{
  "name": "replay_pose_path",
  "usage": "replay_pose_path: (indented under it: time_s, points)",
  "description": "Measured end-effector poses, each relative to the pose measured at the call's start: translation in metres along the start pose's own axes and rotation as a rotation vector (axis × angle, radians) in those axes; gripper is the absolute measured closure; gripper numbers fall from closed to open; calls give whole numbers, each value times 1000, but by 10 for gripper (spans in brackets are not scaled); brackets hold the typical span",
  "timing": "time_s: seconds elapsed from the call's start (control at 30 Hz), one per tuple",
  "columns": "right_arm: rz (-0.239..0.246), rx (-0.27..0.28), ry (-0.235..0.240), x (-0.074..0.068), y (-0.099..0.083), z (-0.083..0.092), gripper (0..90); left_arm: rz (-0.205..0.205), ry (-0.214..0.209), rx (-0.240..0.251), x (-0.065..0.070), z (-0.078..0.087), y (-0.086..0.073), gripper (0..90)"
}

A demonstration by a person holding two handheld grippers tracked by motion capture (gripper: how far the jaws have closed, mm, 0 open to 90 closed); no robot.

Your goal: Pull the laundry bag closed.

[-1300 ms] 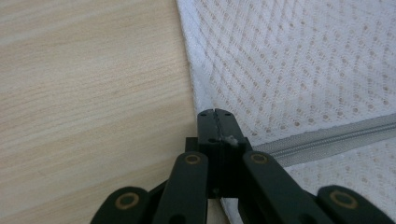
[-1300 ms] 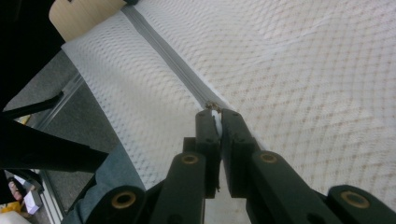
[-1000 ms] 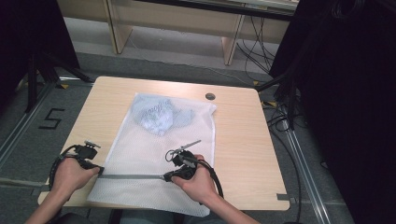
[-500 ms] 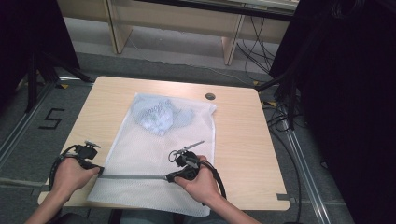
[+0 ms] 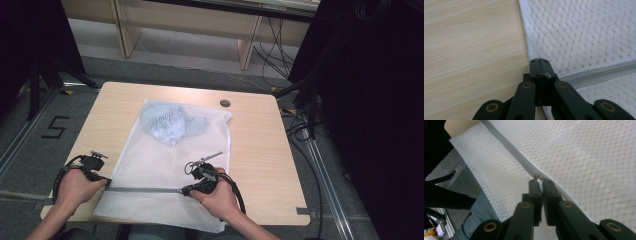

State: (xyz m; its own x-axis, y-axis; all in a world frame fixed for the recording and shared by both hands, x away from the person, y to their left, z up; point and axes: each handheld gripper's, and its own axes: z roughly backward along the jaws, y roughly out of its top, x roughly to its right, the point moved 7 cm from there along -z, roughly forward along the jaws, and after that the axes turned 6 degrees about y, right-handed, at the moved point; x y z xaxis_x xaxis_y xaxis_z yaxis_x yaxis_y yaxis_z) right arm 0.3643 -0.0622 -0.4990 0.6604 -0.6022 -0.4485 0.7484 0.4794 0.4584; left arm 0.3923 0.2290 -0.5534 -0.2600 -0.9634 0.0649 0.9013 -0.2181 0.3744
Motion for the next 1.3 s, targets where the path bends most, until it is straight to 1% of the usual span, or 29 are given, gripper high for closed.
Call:
replay_pose_path:
  time_s: [0.03,0.1,0.17,0.2,0.23,0.37,0.43,0.47,0.5,0.53,0.63,0.67,0.73,0.77,0.8,0.83,0.9,0.97,1.0,1.1,1.13,1.2,1.3]
  points:
    - [-1,2,-6,1,0,0,871,0,0,0,0,0,0,898]
    - [-3,0,-1,2,-1,1,870,0,-1,0,0,0,0,898]
    - [-17,-4,-6,2,-2,2,871,0,-1,-1,0,0,0,898]
    - [-20,-3,-15,3,-2,3,871,1,1,-2,0,0,0,898]
    - [-11,4,-4,3,-2,3,871,3,-1,-5,0,0,0,898]
    - [-9,-1,-6,4,-4,3,871,-1,0,0,0,0,0,898]
    - [-14,1,-5,4,-4,3,871,-4,1,-4,0,0,0,898]
    - [-14,0,-14,5,-5,4,871,-4,1,-5,0,0,0,898]
    - [-24,-2,-7,4,-5,4,870,-3,0,-5,0,0,0,898]
    - [-26,-3,-11,4,-5,5,871,-1,-1,0,0,0,0,898]
    - [-17,5,-7,5,-5,6,871,-3,1,-5,0,0,0,898]
    - [-29,0,-10,5,-5,7,871,-3,1,-5,0,0,0,898]
    - [-12,8,-13,5,-5,7,871,-2,0,0,0,0,0,898]
    - [-25,3,-10,5,-6,8,871,-5,1,-6,0,0,0,898]
    - [-9,8,-13,7,-5,8,871,-7,1,-6,0,0,0,898]
    - [-18,4,-16,7,-6,8,871,-7,1,-7,0,0,0,898]
    - [-18,6,-16,8,-7,9,871,-9,1,-7,0,0,0,898]
    - [-33,-1,-16,8,-8,10,871,-8,1,-7,0,0,0,898]
    - [-22,4,-17,9,-8,11,871,-9,1,-7,0,0,0,898]
    - [-27,1,-14,9,-9,12,871,-10,3,-7,0,0,0,898]
    - [-17,6,-21,10,-9,12,871,-10,3,-7,0,0,0,898]
    - [-33,2,-23,10,-10,12,870,-10,3,-7,0,0,0,898]
    - [-31,-2,-21,11,-11,13,870,-9,2,-7,0,0,0,898]
